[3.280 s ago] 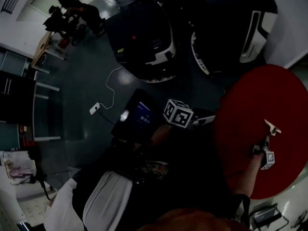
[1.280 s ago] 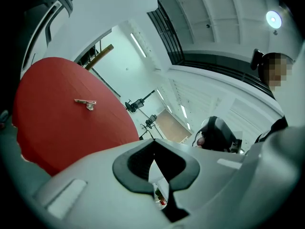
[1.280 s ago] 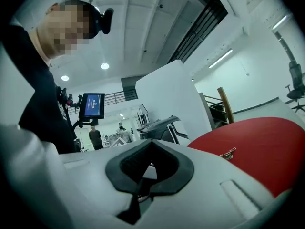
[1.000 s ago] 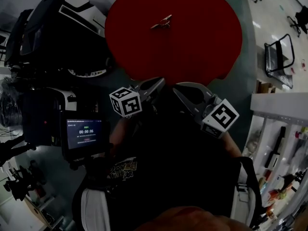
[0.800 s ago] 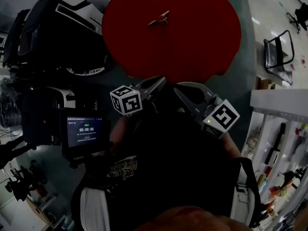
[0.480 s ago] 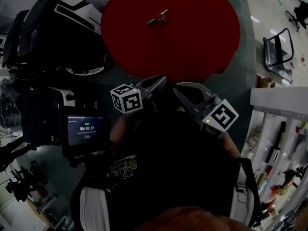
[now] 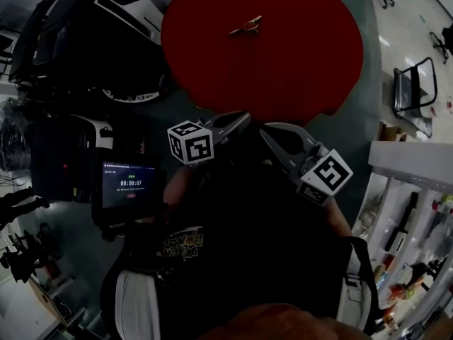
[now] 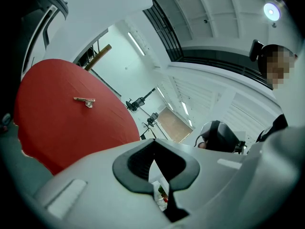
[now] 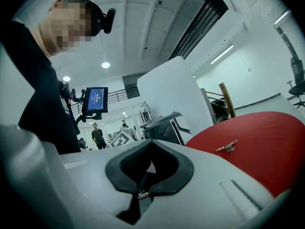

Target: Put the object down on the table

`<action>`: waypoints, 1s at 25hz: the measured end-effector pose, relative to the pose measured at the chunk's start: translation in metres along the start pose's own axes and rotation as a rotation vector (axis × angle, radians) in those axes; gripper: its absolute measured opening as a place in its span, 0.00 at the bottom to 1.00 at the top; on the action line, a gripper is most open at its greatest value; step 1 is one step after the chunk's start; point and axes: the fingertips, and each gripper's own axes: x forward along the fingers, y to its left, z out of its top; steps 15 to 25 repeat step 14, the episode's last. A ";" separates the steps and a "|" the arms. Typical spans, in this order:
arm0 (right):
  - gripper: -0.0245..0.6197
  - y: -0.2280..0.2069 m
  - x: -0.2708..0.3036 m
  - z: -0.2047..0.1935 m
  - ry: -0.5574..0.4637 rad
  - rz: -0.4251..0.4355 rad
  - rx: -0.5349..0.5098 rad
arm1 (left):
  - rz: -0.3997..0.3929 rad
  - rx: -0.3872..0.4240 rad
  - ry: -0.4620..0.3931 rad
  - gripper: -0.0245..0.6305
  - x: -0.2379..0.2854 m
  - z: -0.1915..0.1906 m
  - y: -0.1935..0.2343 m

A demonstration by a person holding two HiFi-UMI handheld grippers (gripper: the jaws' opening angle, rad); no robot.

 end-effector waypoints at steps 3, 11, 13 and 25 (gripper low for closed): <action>0.04 0.001 0.002 -0.002 0.003 0.006 -0.001 | 0.004 -0.001 -0.003 0.05 -0.001 -0.001 0.003; 0.04 0.004 0.002 -0.004 0.010 0.006 -0.014 | -0.001 -0.006 -0.004 0.05 -0.002 -0.003 0.002; 0.04 0.005 0.002 -0.005 0.009 0.005 -0.010 | -0.003 -0.006 -0.002 0.05 -0.002 -0.004 0.001; 0.04 0.005 0.001 -0.005 0.009 0.005 -0.009 | -0.004 -0.007 -0.001 0.05 -0.002 -0.005 0.001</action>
